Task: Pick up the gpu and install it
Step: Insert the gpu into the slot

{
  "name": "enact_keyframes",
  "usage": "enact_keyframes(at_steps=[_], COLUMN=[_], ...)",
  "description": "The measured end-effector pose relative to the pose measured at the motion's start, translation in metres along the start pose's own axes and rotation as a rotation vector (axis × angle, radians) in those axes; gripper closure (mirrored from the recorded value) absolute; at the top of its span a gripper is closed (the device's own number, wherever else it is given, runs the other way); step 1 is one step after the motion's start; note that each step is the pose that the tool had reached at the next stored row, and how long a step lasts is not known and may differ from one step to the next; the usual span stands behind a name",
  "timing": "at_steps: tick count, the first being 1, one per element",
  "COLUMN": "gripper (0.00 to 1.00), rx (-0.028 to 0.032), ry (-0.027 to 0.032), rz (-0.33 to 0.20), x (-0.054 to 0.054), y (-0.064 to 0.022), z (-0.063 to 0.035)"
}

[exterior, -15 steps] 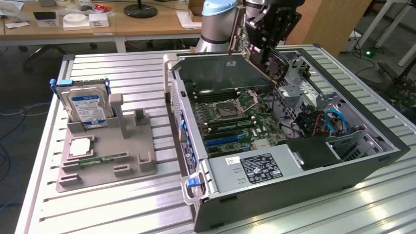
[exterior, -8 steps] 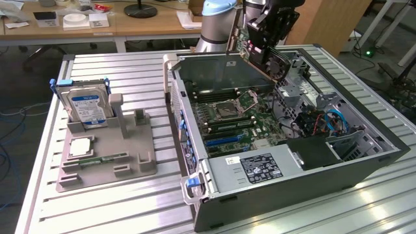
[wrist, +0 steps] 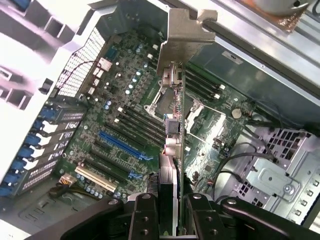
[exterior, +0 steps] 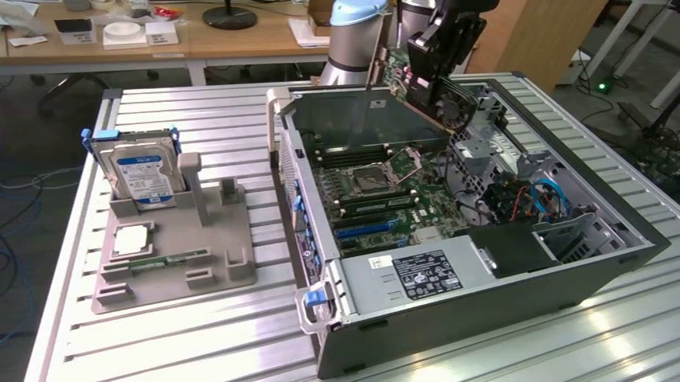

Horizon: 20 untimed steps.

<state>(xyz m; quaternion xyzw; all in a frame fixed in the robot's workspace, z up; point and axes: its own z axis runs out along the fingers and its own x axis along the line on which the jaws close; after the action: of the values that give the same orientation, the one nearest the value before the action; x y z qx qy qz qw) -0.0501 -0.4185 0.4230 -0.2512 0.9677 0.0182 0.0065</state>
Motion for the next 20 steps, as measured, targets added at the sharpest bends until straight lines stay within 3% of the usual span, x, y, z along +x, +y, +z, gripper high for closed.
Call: enact_keyframes(at_steps=[20], gripper=[0.73], rx=[-0.0042], ry=[0.0063], rz=[-0.196], x=[0.0012], y=[-0.0021], z=[0.0])
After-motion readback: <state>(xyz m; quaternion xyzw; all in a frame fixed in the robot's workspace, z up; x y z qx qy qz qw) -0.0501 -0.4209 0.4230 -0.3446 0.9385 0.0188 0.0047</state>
